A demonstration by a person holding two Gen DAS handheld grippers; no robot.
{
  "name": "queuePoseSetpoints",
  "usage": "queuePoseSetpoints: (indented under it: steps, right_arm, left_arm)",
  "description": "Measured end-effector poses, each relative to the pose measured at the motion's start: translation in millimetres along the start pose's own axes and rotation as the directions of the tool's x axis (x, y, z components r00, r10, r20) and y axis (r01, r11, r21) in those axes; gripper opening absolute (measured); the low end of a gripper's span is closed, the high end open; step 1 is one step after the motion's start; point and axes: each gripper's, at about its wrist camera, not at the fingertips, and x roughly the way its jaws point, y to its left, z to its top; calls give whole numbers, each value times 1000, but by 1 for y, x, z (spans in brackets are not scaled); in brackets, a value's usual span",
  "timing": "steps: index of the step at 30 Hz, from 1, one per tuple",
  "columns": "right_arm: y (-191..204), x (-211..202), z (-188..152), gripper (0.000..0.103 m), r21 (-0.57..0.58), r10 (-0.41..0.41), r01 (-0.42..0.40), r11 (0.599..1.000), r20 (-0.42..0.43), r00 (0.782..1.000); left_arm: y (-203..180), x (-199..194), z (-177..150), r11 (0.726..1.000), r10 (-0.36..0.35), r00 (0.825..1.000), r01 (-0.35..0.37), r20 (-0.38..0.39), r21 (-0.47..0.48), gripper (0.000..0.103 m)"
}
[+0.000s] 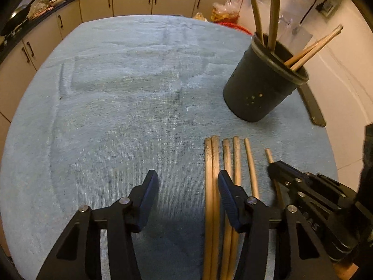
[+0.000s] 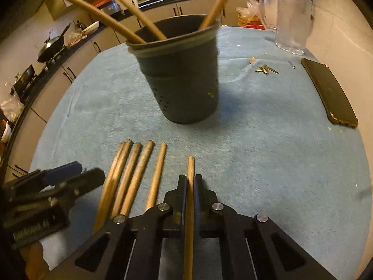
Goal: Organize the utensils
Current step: 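Move the right tool back over the loose chopsticks and close on one, then lift the wooden chopstick with the right tool toward the grey cup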
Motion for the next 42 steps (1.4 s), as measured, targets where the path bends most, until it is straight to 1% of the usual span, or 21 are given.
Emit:
queuePoseSetpoints:
  steps: [1, 2, 4, 6, 9, 12, 16, 19, 24, 26, 29, 32, 35, 38, 40, 41, 42]
  right_arm:
    - [-2, -1, -2, 9, 0, 4, -4, 1000, 2, 1000]
    - [-3, -2, -3, 9, -2, 2, -2, 1000, 3, 1000]
    - [-6, -3, -5, 9, -6, 3, -3, 1000, 7, 1000]
    - [-11, -4, -7, 9, 0, 14, -14, 1000, 10, 1000]
    - [-14, -4, -6, 9, 13, 30, -30, 999, 12, 999]
    - [-14, -7, -7, 9, 14, 33, -33, 999, 15, 999]
    - [-12, -7, -8, 9, -4, 26, -26, 1000, 2, 1000]
    - [-18, -7, -5, 9, 31, 61, -60, 998, -18, 998]
    - [-18, -10, -9, 9, 16, 61, -60, 998, -37, 997]
    - [-17, -11, -11, 9, 14, 61, -60, 998, -36, 998]
    - [-17, -11, -11, 9, 17, 59, -59, 998, -35, 998]
    - [-16, -11, -11, 9, 25, 59, -58, 998, -36, 998]
    - [-17, -12, -13, 9, 19, 51, -50, 999, -38, 998]
    - [-12, -12, -12, 9, -3, 29, -29, 1000, -38, 999]
    - [-10, -10, -9, 9, -8, 19, -19, 1000, -39, 999]
    - [-9, -9, -8, 9, -7, 14, -14, 1000, -41, 999]
    - [-8, -8, -7, 9, -7, 11, -11, 1000, -45, 999]
  left_arm:
    - [-1, 4, 2, 1000, 22, 1000, -22, -13, 4, 46]
    - [-1, 7, 3, 999, 35, 999, -35, -20, 8, 45]
    - [-4, 9, 7, 999, 36, 999, -35, -26, 27, 45]
    - [-5, 11, 10, 1000, 15, 999, -14, -47, 21, 45]
    - [-6, 14, 14, 1000, 21, 998, -20, -62, 22, 45]
    - [-13, 18, 17, 998, 44, 997, -41, -56, 48, 46]
    - [-19, 21, 25, 999, 36, 997, -33, -73, 40, 46]
    - [-22, 26, 35, 998, 34, 996, -30, -85, 52, 46]
    - [-23, 24, 27, 997, 34, 994, -27, -99, 72, 46]
    - [-22, 22, 22, 998, 34, 995, -29, -94, 61, 46]
    - [-21, 26, 27, 998, 40, 994, -36, -101, 44, 46]
    - [-14, 27, 30, 999, 43, 990, -38, -133, 33, 44]
    - [-13, 26, 27, 997, 64, 988, -57, -141, 52, 44]
    - [-23, 31, 27, 991, 117, 983, -106, -142, 85, 44]
    - [-33, 38, 29, 982, 160, 981, -147, -109, 118, 44]
    - [-37, 40, 31, 980, 166, 982, -155, -86, 124, 44]
    - [-36, 40, 32, 981, 161, 983, -150, -84, 122, 44]
